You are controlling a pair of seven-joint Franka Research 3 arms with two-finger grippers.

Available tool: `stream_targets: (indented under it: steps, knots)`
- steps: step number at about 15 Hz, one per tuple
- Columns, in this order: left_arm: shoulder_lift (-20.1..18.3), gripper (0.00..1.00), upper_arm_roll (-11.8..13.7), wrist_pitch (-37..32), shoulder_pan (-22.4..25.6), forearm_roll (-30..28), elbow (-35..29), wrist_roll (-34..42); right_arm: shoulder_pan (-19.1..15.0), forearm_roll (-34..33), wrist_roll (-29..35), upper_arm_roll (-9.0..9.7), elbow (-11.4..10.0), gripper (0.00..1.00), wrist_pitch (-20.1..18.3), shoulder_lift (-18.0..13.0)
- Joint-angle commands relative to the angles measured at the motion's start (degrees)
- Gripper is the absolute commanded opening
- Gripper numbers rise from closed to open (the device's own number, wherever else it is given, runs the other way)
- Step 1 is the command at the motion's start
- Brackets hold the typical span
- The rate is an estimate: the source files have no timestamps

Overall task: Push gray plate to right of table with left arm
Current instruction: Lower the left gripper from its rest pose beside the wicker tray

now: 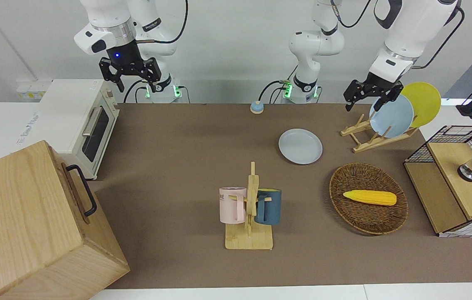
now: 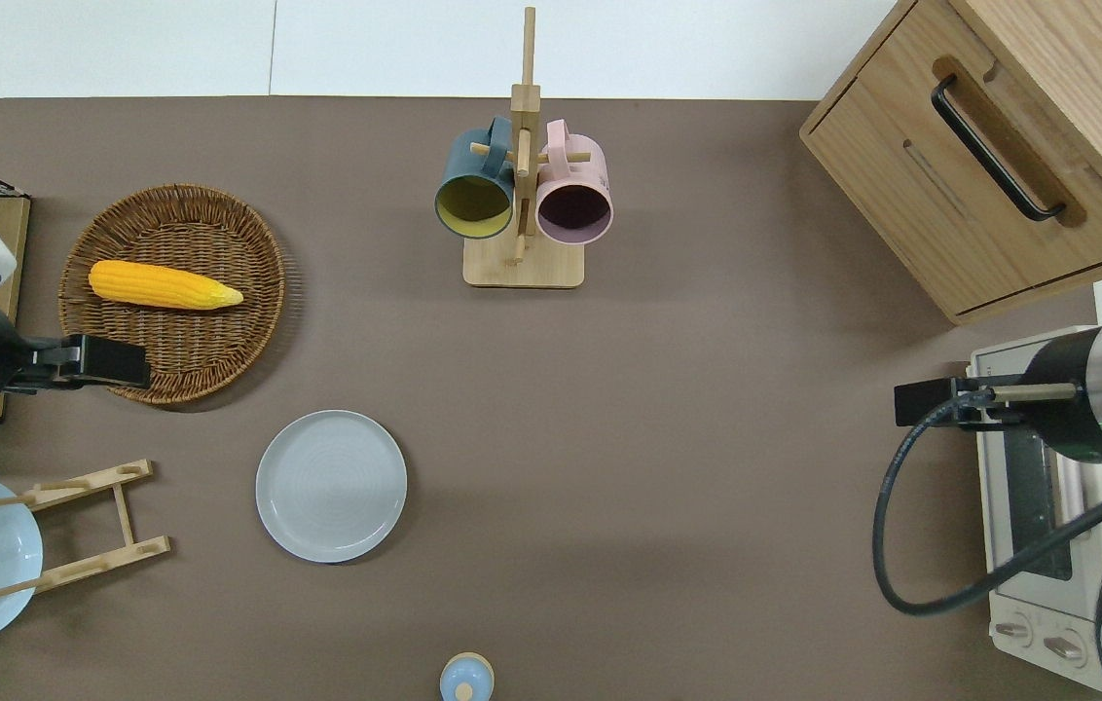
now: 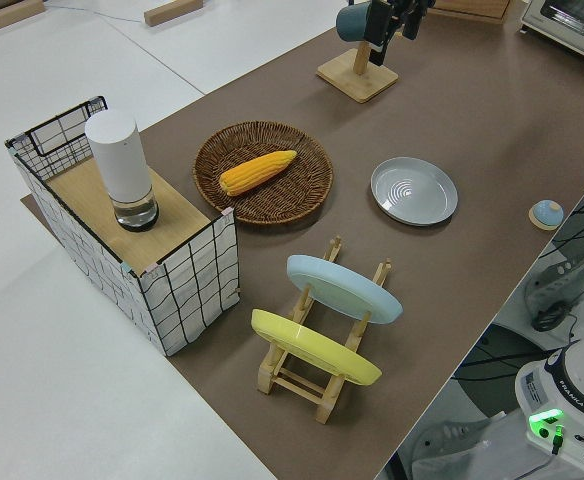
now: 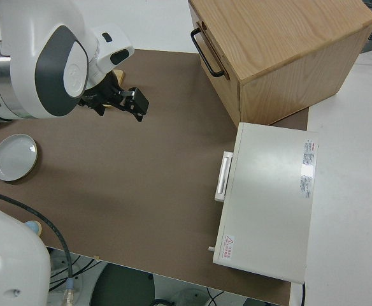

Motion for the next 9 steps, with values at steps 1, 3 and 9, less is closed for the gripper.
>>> stream_targets:
  steps: [1, 3, 9]
  knots:
    - [-1.1, 0.98, -1.8, -4.4, -1.0, 1.5, -0.8, 0.0, -1.4, 1.2, 0.6, 0.83, -1.6, 0.996, 0.0, -1.6]
    - [-1.1, 0.97, -1.8, -4.4, -1.0, 1.5, -1.2, 0.0, -1.4, 1.2, 0.6, 0.83, -1.6, 0.996, 0.0, -1.6]
    - [-1.1, 0.98, -1.8, -4.4, -1.0, 1.5, -1.4, 0.0, -1.4, 1.2, 0.6, 0.83, -1.6, 0.996, 0.0, -1.6]
